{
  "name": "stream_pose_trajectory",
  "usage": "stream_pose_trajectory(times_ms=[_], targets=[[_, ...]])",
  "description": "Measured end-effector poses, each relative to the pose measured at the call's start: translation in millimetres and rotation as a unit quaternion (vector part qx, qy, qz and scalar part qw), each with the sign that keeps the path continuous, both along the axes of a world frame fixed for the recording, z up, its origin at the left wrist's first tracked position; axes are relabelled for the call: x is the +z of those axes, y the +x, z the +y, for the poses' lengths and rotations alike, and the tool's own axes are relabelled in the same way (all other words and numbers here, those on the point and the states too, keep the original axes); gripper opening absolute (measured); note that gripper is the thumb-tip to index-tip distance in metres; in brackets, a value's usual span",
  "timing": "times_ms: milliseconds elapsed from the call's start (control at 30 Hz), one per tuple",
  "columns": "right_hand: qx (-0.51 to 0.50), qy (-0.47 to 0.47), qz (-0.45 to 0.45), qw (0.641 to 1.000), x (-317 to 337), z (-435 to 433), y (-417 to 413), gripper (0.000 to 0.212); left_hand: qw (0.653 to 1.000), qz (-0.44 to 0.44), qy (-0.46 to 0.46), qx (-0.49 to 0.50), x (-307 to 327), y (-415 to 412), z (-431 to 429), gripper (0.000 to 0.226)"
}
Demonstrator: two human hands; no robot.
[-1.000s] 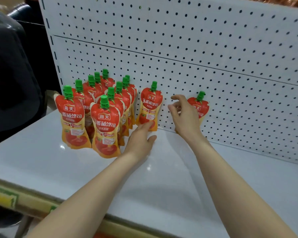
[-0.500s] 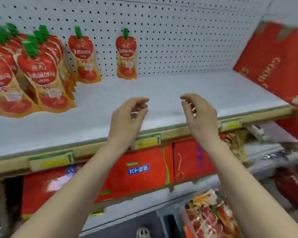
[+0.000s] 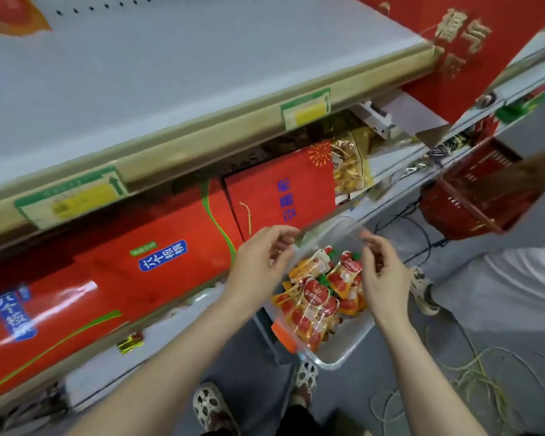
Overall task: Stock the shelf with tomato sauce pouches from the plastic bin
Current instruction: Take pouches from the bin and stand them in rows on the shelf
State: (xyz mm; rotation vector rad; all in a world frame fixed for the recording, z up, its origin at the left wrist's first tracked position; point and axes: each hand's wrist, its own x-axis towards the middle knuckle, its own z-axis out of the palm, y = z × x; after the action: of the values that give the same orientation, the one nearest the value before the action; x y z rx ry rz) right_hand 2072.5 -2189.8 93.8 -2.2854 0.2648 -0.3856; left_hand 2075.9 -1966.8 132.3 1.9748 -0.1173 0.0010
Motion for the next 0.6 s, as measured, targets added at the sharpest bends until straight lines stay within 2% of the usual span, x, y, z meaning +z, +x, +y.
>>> stream_pose_trajectory(times_ms=[67,167,300,467,600], targets=[[-0.012,0.012,0.090,0.996,-45,-27,1,0.023,0.997,0.067,0.034,-0.018,-44,3,-25,0.032],[-0.016,0.009,0.240,0.971,-105,-63,12,0.031,0.983,0.164,0.078,-0.017,-113,6,-61,0.034],[0.006,-0.014,0.364,0.931,-169,-97,43,0.035,0.951,0.266,0.153,-0.031,-187,8,-103,0.047],[-0.013,-0.014,0.439,0.898,-240,-120,94,0.038,0.929,0.308,0.205,-0.028,-259,18,-137,0.065],[0.006,-0.012,0.469,0.883,-285,-121,111,0.030,0.910,0.325,0.258,-0.018,-312,27,-152,0.076]])
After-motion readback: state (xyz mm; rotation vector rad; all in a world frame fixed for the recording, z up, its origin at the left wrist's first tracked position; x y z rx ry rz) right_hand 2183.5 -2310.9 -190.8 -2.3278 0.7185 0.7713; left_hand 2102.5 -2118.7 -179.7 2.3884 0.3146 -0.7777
